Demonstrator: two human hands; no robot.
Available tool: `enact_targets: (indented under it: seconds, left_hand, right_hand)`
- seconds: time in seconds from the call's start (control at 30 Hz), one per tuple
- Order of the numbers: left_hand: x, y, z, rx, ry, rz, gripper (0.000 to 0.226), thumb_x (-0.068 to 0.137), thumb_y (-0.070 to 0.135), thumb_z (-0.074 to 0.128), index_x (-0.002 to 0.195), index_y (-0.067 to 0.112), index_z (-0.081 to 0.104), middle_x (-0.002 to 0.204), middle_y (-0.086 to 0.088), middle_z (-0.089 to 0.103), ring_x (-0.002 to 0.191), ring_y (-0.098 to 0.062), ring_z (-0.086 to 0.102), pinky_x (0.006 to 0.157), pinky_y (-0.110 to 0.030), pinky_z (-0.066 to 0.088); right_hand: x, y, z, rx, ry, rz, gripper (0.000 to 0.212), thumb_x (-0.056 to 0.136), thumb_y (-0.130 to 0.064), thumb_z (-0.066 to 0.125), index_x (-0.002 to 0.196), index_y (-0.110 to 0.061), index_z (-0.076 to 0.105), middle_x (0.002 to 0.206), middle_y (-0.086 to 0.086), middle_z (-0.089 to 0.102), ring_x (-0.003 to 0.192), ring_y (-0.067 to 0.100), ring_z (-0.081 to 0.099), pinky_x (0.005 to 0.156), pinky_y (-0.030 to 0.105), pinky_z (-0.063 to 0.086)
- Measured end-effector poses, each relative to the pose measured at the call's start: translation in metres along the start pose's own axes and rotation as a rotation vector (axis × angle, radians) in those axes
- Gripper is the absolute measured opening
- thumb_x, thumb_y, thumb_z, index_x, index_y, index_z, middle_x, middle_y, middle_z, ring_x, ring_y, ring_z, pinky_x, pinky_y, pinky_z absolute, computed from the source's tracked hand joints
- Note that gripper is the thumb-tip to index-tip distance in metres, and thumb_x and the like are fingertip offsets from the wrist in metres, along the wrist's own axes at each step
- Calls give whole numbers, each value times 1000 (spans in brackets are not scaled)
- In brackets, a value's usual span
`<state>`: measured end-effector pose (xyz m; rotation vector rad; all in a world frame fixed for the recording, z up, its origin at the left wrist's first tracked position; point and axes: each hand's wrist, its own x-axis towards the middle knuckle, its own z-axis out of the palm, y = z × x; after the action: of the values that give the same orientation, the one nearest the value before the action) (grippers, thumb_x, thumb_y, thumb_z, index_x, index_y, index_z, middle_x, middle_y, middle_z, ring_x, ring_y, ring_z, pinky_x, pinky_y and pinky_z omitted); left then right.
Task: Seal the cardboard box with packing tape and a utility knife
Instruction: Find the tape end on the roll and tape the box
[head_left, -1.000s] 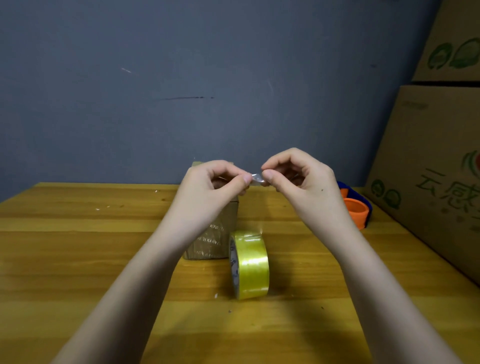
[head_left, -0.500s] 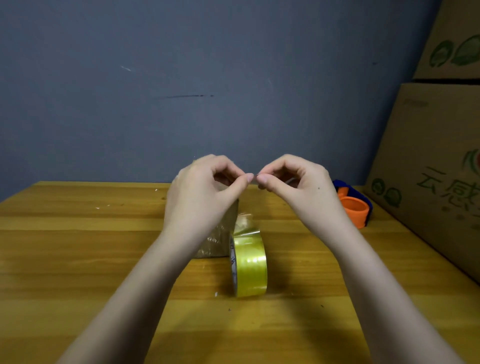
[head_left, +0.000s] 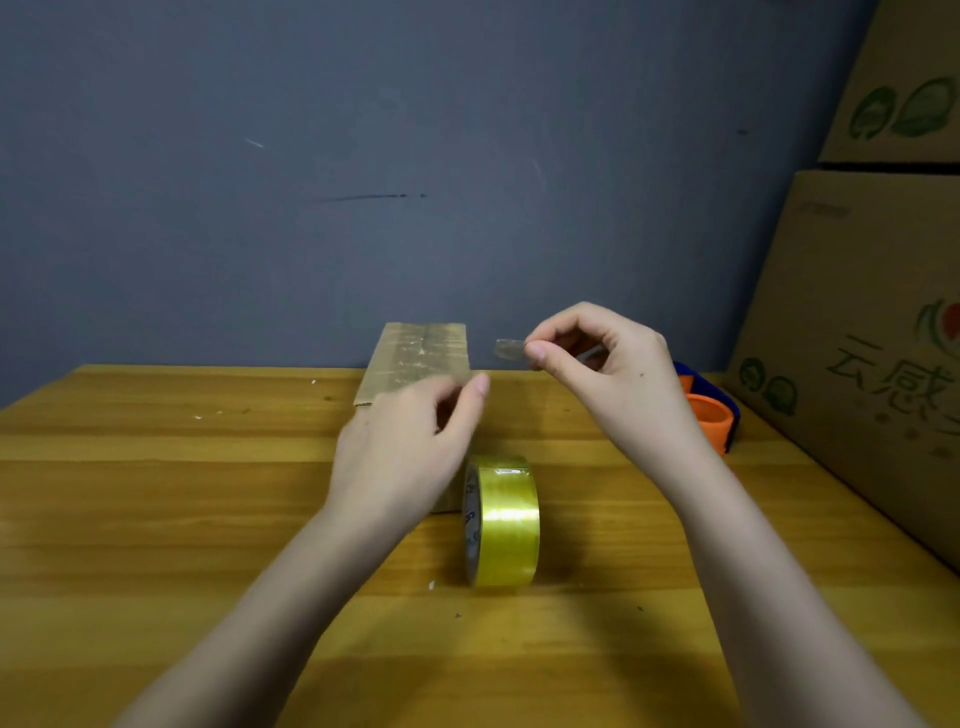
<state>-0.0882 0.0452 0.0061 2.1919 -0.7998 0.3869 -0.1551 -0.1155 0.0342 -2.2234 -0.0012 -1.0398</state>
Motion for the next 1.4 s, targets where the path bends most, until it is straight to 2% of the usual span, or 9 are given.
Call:
enact_targets:
  seconds: [0.2, 0.3, 0.43, 0.57, 0.73, 0.87, 0.93, 1.13, 1.4]
  left_hand:
    - [-36, -21, 15, -213, -308, -173, 65, 70, 80, 28, 62, 24, 59, 59, 7, 63, 60, -9, 61, 63, -32, 49]
    - [-52, -13, 29, -201, -392, -206, 50, 83, 63, 45, 57, 21, 45, 48, 8, 45, 52, -9, 44, 51, -28, 32]
    - [-45, -1, 44, -839, -529, -421, 23, 91, 37, 55, 100, 19, 66, 86, 12, 73, 86, -8, 67, 67, -8, 49]
    - [-39, 3, 53, -1061, -518, -563, 31, 90, 38, 56, 104, 10, 60, 75, -11, 74, 70, -23, 71, 69, -32, 54]
    - [-50, 10, 57, -1002, -456, -410, 34, 90, 40, 53, 78, 7, 54, 49, -12, 58, 43, -23, 54, 50, -28, 44]
    - [-53, 8, 55, -964, -408, -296, 43, 87, 38, 52, 81, -4, 60, 44, -9, 55, 37, -17, 51, 41, -19, 39]
    - [-55, 4, 54, -932, -397, -239, 41, 90, 31, 53, 91, -9, 61, 44, -4, 59, 40, -12, 54, 43, -16, 40]
    - [-61, -1, 52, -878, -443, -54, 15, 93, 20, 53, 99, 11, 64, 70, -3, 74, 71, -6, 68, 65, -9, 47]
    - [-64, -2, 51, -948, -320, -28, 18, 85, 20, 64, 70, 9, 61, 48, -3, 59, 45, -13, 55, 49, -20, 47]
  right_hand:
    - [-3, -5, -2, -20, -1, 4, 4, 85, -25, 66, 83, -23, 68, 77, -14, 67, 81, 5, 63, 76, 33, 54]
    - [-6, -9, -2, -15, 19, 27, 5, 86, -23, 66, 81, -22, 68, 75, -12, 67, 78, 5, 63, 74, 31, 52]
    - [-12, -11, -2, 24, 62, 48, 7, 86, -19, 65, 79, -20, 66, 74, -12, 67, 75, 4, 62, 72, 29, 51]
    - [-21, -11, -3, 69, 78, 73, 7, 88, -18, 61, 81, -18, 63, 77, -10, 65, 76, 5, 62, 72, 31, 51]
    - [-28, -4, -7, 165, 197, 135, 8, 90, -15, 58, 83, -14, 60, 75, -9, 61, 75, 11, 59, 73, 32, 50]
    - [-33, 12, -8, 225, 254, 241, 9, 91, -16, 57, 85, -10, 60, 75, 3, 63, 72, 16, 60, 71, 35, 50]
    - [-37, 20, -6, 254, 264, 291, 9, 91, -14, 56, 88, -8, 61, 73, 1, 62, 70, 12, 59, 68, 28, 49]
    - [-49, 35, 4, 282, 222, 396, 8, 91, -15, 57, 87, -10, 62, 73, -2, 62, 64, 1, 57, 58, 10, 45]
    - [-60, 38, 11, 354, 109, 496, 13, 92, -14, 56, 93, -4, 64, 70, -4, 60, 57, -8, 54, 54, 9, 42]
